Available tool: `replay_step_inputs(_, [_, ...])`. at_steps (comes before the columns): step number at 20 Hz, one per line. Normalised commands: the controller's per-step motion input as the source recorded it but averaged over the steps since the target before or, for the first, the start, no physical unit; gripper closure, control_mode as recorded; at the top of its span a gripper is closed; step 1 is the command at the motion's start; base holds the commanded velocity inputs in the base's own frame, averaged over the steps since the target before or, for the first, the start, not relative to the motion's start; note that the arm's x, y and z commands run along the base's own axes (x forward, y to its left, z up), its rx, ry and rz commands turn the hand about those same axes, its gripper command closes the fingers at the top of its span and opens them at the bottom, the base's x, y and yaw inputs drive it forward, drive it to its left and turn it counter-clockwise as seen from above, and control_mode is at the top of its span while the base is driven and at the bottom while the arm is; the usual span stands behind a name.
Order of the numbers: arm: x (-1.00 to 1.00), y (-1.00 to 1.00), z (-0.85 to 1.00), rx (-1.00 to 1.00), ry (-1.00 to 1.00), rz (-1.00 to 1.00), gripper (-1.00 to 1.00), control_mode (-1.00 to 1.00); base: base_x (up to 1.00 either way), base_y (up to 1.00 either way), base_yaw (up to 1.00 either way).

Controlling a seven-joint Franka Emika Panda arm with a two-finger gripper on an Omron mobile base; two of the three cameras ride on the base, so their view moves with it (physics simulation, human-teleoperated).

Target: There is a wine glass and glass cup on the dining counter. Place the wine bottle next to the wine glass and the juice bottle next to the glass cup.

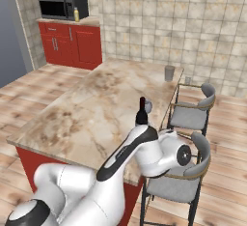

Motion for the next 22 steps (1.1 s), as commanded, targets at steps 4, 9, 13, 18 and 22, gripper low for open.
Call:
replay_step_inputs(4, [-0.47,0.29,0.26,-0.07,-0.06,0.00,-1.00,-1.00,0.00,0.00,0.00])
replay_step_inputs(9, [-0.39,0.30,0.29,-0.08,0.00,0.00,-1.00,-1.00,0.00,0.00,0.00])
replay_step_inputs(13, [-0.37,0.28,0.36,-0.06,0.04,-0.06,-1.00,-1.00,0.00,0.00,0.00])
replay_step_inputs(18, [-0.41,0.22,0.33,-0.05,0.04,-0.09,-1.00,-1.00,0.00,0.00,0.00])
replay_step_inputs(22, [-0.49,0.24,0.23,0.00,0.00,-0.10,-1.00,-1.00,0.00,0.00,0.00])
